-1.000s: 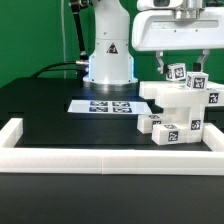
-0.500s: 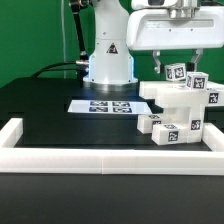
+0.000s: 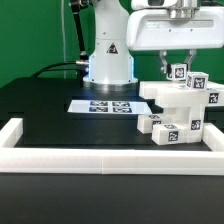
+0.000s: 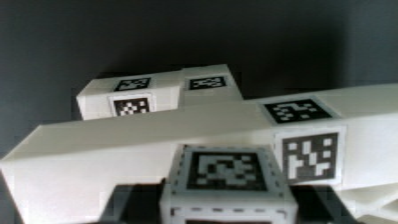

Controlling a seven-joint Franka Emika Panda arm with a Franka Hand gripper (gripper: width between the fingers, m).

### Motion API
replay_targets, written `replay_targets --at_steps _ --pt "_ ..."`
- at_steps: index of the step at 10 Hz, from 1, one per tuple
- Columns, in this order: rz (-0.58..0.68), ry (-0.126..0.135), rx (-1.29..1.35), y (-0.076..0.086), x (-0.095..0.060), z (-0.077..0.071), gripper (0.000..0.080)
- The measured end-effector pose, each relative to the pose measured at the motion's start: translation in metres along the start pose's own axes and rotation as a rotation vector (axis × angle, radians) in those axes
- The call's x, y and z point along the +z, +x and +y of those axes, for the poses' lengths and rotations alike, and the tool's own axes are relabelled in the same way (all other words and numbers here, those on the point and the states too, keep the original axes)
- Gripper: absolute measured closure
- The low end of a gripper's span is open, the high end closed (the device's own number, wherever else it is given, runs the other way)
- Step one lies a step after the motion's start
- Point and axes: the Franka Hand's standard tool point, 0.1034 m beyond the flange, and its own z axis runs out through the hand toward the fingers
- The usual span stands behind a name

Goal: Assemble chair

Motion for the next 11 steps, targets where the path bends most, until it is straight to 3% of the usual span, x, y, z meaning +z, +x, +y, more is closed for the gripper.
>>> replay_targets --at_steps 11 --pt "-0.001 0.003 0.687 -0.0002 0.0004 -0.0022 0.0512"
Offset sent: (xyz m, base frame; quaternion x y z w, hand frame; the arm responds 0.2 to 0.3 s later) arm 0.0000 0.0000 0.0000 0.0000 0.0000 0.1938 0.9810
